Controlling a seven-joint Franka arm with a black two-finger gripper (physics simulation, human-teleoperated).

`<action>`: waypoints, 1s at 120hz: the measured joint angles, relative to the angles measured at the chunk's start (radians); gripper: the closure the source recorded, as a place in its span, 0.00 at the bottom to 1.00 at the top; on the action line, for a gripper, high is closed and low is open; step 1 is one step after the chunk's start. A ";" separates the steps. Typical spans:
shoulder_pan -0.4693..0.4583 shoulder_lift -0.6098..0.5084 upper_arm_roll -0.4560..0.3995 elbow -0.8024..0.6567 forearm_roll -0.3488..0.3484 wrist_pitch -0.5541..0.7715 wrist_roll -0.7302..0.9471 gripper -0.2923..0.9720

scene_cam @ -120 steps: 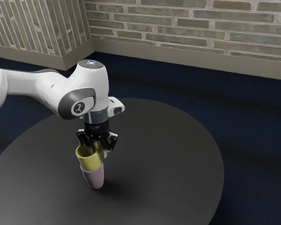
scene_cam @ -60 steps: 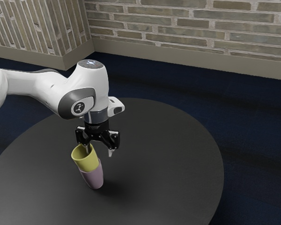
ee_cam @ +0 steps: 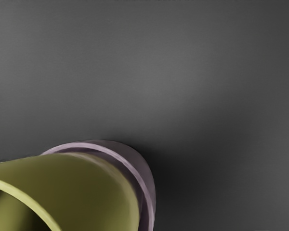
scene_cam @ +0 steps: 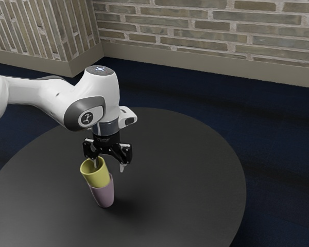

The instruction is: Place the left cup onto the right cup

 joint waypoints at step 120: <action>-0.001 -0.039 -0.001 0.021 -0.001 -0.033 0.003 0.23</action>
